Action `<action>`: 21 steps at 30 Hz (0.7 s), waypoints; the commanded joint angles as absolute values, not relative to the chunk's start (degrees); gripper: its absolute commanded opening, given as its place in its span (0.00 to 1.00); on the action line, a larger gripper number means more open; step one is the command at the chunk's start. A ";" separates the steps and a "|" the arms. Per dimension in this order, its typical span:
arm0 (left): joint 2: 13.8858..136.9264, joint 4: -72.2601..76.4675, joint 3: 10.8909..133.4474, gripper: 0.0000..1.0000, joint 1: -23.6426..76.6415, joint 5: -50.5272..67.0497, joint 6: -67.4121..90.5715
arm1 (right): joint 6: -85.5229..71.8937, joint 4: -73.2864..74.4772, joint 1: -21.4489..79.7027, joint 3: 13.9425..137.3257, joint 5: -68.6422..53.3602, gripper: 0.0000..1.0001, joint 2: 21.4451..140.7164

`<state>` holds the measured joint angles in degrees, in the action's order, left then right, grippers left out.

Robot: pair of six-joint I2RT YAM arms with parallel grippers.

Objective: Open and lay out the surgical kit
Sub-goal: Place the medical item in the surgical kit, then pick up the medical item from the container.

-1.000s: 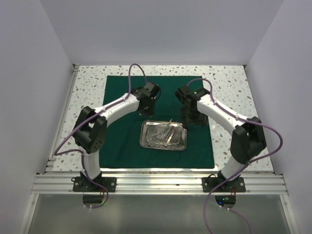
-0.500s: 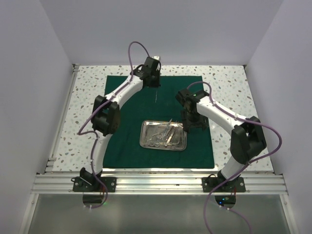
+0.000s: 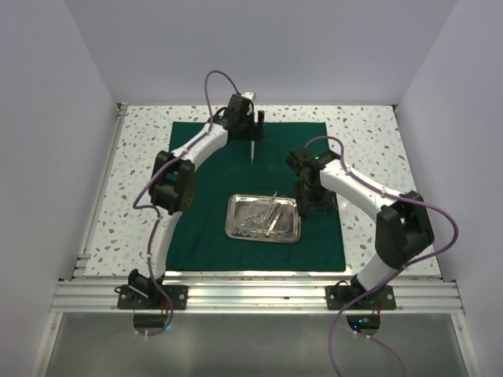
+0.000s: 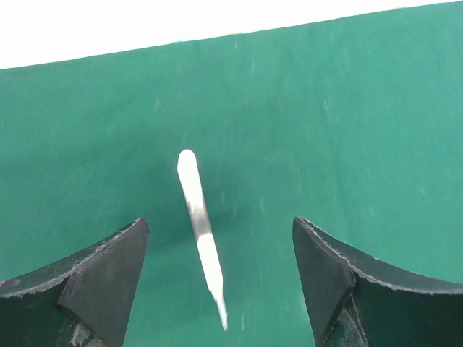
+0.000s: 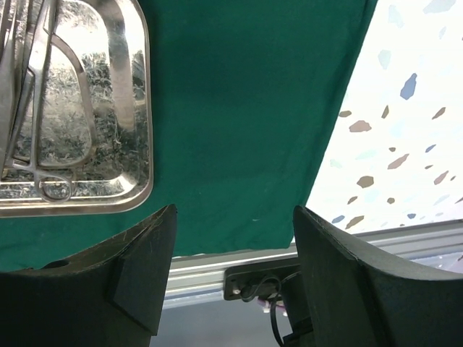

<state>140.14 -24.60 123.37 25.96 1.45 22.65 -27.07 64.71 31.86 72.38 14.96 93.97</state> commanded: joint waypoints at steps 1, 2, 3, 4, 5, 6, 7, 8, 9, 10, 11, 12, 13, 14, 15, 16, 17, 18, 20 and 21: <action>124.06 -23.19 116.65 0.83 26.98 0.18 20.57 | -28.03 63.02 31.82 71.46 13.27 0.69 92.11; 121.75 -24.07 114.28 0.82 27.50 0.18 20.31 | -28.12 62.41 31.73 71.19 13.18 0.69 92.20; 119.47 -25.39 109.12 0.81 28.29 -1.83 19.95 | -28.21 62.05 31.73 71.10 13.18 0.69 92.11; 115.27 -26.01 106.11 0.81 30.04 -2.37 19.17 | -28.39 61.70 31.73 70.93 13.27 0.69 92.28; 113.22 -26.45 100.34 0.80 31.28 -3.24 18.90 | -28.48 61.00 31.73 70.67 13.36 0.69 92.37; 111.46 -27.50 97.50 0.79 32.42 -5.17 18.72 | -28.56 60.82 31.82 70.49 13.19 0.69 92.37; 108.40 -27.86 94.60 0.79 34.61 -5.71 18.72 | -28.83 60.12 31.82 70.14 13.18 0.69 92.37; 106.98 -27.86 89.09 0.79 35.59 -6.06 19.16 | -29.00 59.86 31.73 70.05 13.18 0.69 92.46; 105.83 -27.77 86.51 0.77 36.38 -6.24 19.94 | -29.18 59.59 31.82 69.79 13.01 0.69 92.37; 104.08 -27.51 84.14 0.76 37.43 -5.98 21.78 | -29.44 59.42 31.82 69.52 12.92 0.69 92.29; 103.54 -27.34 80.28 0.75 37.79 -5.98 22.75 | -29.62 59.07 31.73 69.35 12.83 0.68 92.29; 103.19 -27.33 78.77 0.73 38.23 -6.06 23.63 | -29.71 58.98 31.73 69.26 12.75 0.69 92.02; 102.75 -27.33 77.44 0.72 38.84 -6.24 24.95 | -29.97 58.89 31.82 69.00 12.74 0.68 91.85; 102.66 -27.25 75.26 0.71 39.28 -6.50 25.40 | -30.06 58.80 31.82 68.82 12.83 0.69 91.58; 102.74 -26.90 74.36 0.71 39.72 -7.03 25.66 | -30.15 58.89 31.82 68.64 12.92 0.68 90.97; 103.18 -26.81 73.83 0.70 40.60 -7.47 25.84 | -30.32 58.97 31.73 68.21 13.01 0.68 90.71; 103.62 -26.89 73.31 0.70 41.04 -7.91 25.84 | -30.32 58.97 31.73 68.03 13.01 0.68 90.36; 104.15 -27.16 73.30 0.70 41.39 -8.69 25.84 | -30.41 59.15 31.73 67.77 13.09 0.68 90.00; 105.73 -26.81 73.39 0.69 42.53 -9.23 25.66 | -30.58 59.41 31.73 66.98 13.27 0.68 88.95; 106.17 -26.63 73.48 0.69 42.71 -9.40 25.66 | -30.59 59.41 31.73 66.62 13.45 0.68 88.60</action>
<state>106.02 -28.36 72.82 41.32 -6.94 24.53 -29.43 59.48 31.86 67.33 13.39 92.16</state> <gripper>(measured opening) 0.694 0.687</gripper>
